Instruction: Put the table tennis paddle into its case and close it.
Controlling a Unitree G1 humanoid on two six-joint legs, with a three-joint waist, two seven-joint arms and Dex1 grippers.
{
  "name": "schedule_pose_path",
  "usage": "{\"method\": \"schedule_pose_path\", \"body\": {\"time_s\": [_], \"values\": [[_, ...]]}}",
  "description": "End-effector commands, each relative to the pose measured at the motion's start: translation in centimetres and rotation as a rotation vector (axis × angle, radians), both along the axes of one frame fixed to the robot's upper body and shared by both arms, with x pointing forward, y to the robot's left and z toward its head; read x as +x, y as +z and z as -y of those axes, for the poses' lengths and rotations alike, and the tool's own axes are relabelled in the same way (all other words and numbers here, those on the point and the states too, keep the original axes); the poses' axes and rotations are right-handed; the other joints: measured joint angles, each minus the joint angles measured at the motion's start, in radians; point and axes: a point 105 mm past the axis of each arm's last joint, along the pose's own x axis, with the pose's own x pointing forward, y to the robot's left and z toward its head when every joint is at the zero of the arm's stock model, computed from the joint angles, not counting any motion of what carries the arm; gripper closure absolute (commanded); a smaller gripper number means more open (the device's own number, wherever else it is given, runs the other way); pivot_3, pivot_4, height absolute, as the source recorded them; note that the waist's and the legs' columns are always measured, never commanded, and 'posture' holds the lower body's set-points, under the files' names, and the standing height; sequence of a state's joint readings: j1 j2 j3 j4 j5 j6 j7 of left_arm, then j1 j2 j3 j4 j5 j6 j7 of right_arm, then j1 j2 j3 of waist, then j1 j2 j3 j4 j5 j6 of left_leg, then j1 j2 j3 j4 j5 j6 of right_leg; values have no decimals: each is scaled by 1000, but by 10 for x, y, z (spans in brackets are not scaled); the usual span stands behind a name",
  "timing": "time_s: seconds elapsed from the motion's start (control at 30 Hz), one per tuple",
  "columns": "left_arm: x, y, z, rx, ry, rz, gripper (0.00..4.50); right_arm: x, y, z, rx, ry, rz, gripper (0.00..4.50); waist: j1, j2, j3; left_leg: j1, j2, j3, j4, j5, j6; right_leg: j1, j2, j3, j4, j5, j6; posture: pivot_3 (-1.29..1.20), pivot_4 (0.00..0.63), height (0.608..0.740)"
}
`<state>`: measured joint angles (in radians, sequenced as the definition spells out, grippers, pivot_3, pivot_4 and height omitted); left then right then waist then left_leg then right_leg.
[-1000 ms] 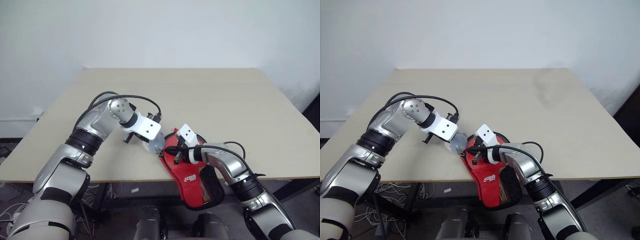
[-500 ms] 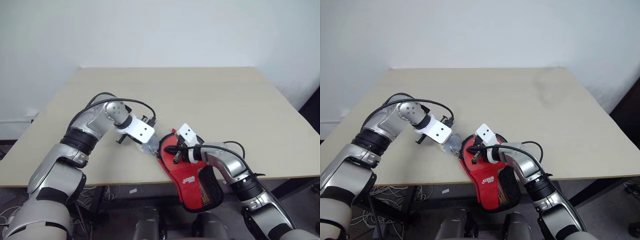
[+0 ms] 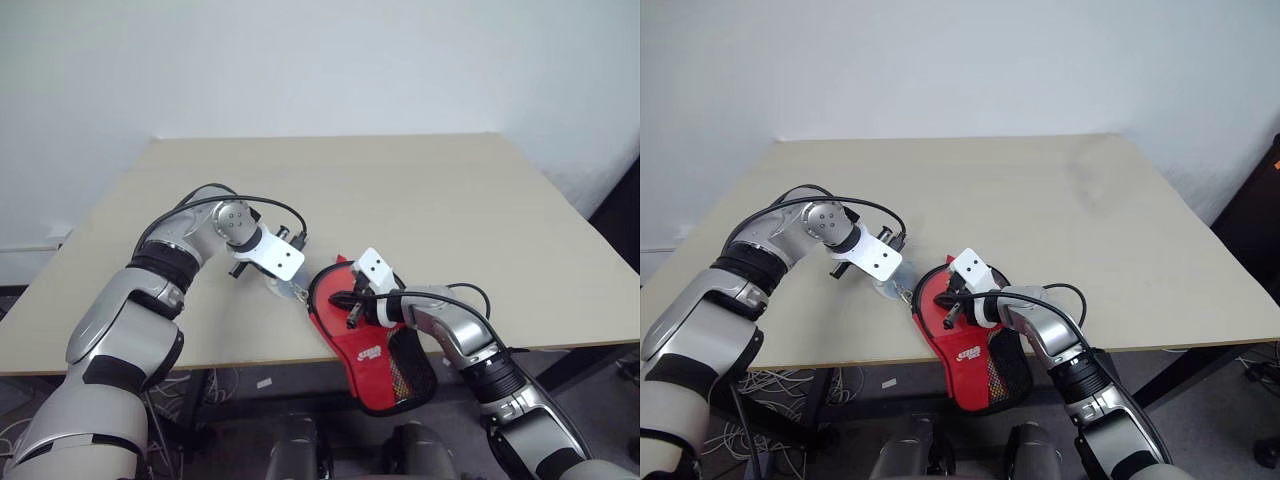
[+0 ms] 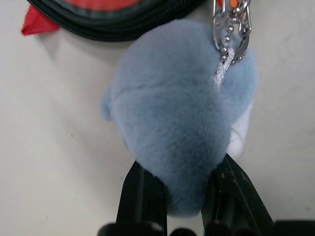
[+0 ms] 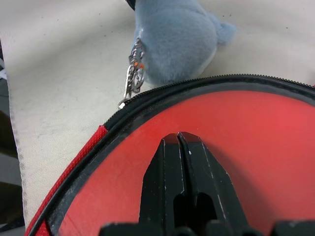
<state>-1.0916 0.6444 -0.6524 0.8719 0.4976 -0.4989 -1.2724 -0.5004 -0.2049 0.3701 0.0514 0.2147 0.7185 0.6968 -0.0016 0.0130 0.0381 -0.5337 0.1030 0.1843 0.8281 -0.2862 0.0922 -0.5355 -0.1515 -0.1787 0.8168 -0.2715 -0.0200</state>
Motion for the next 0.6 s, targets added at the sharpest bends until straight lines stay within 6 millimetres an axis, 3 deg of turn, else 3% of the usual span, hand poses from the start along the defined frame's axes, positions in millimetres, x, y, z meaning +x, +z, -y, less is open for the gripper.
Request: {"method": "schedule_pose_path", "body": {"time_s": [0.03, 0.3, 0.47, 0.57, 0.6], "values": [[9, 2, -28, 99, 88, 43, 3846, -1, -4, 3, -20, -7, -10, 4500, 0, 0, 0, 0, 0, 0, -1, 0, 0, -1, 0, 0, 0, 0, 0, 0, 0, 654], [34, 4, -28, 143, 124, 211, 3846, -1, -4, 3, -22, -3, -10, 4500, 2, 0, 0, 2, -2, -3, -2, 1, -1, -2, -2, -2, -2, 0, 0, 0, 0, 654], [55, 11, -15, 115, 153, 377, 3846, -1, -4, 3, -25, -1, -7, 4500, 8, 1, 1, 2, -2, -6, -2, 0, -1, 3, -2, -4, -4, 0, 0, 0, 0, 654], [62, 13, -7, 94, 156, 438, 3846, -2, -4, 3, -26, -1, -8, 4500, 17, -2, 0, -2, -1, 2, -16, 0, -1, 7, 0, 0, -6, 0, 0, 0, 0, 654], [64, 14, -6, 91, 156, 452, 3846, -2, -4, 3, -26, 0, -8, 4500, 21, -8, 1, -4, 0, 10, -23, 1, -1, 5, 0, 7, 3, 0, 0, 0, 0, 654]]}}
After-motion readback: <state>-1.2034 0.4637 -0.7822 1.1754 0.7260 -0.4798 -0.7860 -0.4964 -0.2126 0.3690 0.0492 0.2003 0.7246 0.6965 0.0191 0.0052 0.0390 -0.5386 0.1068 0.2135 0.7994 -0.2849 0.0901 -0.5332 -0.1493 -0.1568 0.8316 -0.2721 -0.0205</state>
